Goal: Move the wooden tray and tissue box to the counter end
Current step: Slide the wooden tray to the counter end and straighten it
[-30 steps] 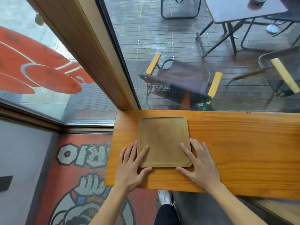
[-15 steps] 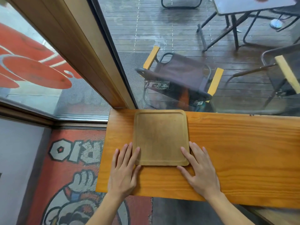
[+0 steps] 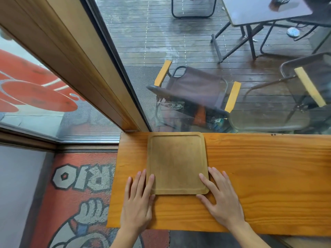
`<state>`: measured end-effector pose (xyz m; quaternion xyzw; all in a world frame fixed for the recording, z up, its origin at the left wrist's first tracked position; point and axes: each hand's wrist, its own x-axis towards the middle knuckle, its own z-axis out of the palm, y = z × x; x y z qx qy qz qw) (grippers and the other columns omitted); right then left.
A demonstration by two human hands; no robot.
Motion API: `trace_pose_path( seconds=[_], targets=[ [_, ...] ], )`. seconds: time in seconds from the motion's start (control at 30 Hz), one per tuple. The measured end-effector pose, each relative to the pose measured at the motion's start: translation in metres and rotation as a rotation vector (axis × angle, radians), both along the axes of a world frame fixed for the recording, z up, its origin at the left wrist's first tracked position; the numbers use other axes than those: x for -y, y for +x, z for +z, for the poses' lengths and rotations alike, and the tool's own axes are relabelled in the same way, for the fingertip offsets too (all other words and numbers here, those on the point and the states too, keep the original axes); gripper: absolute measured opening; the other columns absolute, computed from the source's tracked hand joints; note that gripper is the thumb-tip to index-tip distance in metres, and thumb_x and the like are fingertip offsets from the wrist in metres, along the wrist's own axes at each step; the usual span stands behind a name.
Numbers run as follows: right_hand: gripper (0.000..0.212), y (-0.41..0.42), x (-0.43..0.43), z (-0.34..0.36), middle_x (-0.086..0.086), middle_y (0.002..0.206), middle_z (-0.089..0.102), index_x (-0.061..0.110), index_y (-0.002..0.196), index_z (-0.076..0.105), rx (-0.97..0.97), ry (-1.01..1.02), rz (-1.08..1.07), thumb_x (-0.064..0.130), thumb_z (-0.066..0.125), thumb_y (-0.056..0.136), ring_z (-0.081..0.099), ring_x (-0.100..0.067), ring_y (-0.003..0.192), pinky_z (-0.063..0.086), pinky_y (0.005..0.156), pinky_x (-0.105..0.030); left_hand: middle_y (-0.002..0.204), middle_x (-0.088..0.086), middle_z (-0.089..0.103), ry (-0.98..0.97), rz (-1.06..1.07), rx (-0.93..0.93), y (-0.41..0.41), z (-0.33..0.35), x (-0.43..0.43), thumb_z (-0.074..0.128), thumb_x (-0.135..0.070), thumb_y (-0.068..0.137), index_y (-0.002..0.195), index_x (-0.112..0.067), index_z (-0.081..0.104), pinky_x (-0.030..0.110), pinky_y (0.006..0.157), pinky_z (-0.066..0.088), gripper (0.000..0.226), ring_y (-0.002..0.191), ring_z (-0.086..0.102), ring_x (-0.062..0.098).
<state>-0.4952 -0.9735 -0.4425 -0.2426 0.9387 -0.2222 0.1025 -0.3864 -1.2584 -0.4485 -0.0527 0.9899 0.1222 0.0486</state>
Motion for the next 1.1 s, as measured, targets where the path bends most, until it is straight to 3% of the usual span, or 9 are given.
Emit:
trace_pose_path(
  seconds=[0.3,0.47,0.67,1.1],
  targets=[
    [0.061,-0.0001,-0.0002,-0.0015,0.001,0.155,0.039,0.040,0.147,0.039,-0.027,-0.006,-0.009,0.066,0.042,0.092,0.030,-0.016,0.148,0.029,0.119,-0.050,0.165,0.012,0.029,-0.041,-0.008,-0.019,0.0004,-0.0024,0.0000,0.038,-0.033,0.100,0.156,-0.015,0.031,0.055,0.120,0.023,0.060,0.153,0.026,0.029],
    [0.062,0.0009,-0.0005,-0.0013,0.002,0.156,0.039,0.043,0.147,0.038,-0.026,0.006,-0.027,0.070,0.039,0.091,0.029,-0.014,0.148,0.029,0.119,-0.048,0.164,0.012,0.031,-0.036,-0.004,-0.034,0.0017,-0.0048,-0.0009,0.028,-0.035,0.104,0.155,-0.014,0.034,0.054,0.120,0.023,0.056,0.152,0.027,0.028],
    [0.061,0.0009,-0.0012,-0.0021,0.000,0.155,0.040,0.040,0.146,0.041,-0.046,0.000,-0.011,0.065,0.045,0.091,0.031,-0.016,0.148,0.027,0.120,-0.048,0.162,0.013,0.035,-0.029,0.004,-0.054,0.0011,-0.0060,-0.0024,0.035,-0.034,0.101,0.154,-0.014,0.036,0.055,0.119,0.026,0.057,0.150,0.032,0.029],
    [0.063,0.0006,-0.0006,-0.0027,-0.001,0.154,0.042,0.040,0.146,0.040,-0.091,0.002,-0.015,0.070,0.036,0.091,0.032,-0.016,0.146,0.022,0.123,-0.043,0.163,0.010,0.033,0.004,0.023,-0.087,0.0017,-0.0099,-0.0039,0.031,-0.034,0.103,0.157,-0.017,0.030,0.053,0.121,0.023,0.057,0.153,0.026,0.026]
  ],
)
